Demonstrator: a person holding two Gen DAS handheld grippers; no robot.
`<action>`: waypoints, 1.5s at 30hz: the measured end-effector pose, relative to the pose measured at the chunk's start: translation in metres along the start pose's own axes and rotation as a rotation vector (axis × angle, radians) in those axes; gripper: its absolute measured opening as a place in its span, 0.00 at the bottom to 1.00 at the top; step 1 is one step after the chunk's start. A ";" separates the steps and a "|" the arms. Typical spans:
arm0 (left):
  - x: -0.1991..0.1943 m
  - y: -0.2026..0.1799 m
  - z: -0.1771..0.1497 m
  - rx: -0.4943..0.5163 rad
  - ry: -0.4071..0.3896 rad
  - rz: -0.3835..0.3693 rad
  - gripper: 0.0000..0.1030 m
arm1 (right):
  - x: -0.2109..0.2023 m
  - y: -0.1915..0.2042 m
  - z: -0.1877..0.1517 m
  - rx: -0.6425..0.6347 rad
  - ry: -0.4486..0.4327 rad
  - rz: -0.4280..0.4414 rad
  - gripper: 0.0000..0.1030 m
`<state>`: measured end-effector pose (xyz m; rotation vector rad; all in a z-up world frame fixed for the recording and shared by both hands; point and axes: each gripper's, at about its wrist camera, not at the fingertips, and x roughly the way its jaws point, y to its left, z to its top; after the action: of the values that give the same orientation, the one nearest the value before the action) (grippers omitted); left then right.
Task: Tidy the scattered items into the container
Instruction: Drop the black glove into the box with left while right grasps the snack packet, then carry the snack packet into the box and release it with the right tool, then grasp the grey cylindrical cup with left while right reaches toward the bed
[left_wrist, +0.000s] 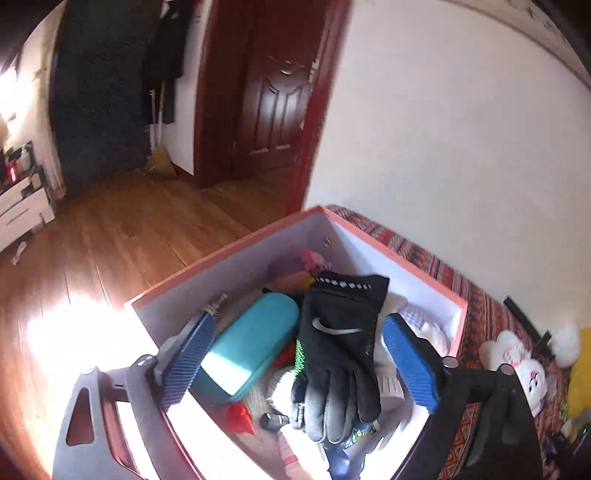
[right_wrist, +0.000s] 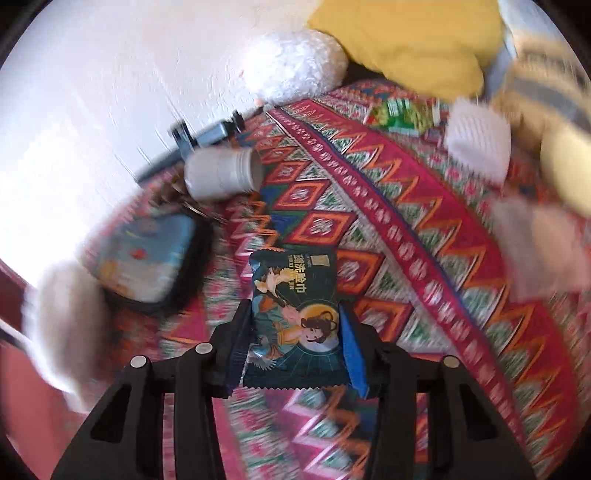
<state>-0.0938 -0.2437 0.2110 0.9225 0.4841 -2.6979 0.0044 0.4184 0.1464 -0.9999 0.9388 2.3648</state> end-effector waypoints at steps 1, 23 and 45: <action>-0.008 0.015 0.003 -0.046 -0.024 0.001 1.00 | -0.010 0.002 -0.002 0.019 -0.007 0.024 0.42; -0.010 0.211 0.008 -0.520 -0.009 0.011 1.00 | -0.245 0.436 -0.216 -0.738 -0.212 0.786 0.84; -0.021 0.089 0.008 -0.267 -0.012 -0.098 1.00 | -0.175 0.164 -0.099 -0.150 -0.194 0.469 0.94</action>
<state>-0.0520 -0.3251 0.2101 0.8260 0.8828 -2.6343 0.0709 0.2166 0.2946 -0.6308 1.0187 2.8940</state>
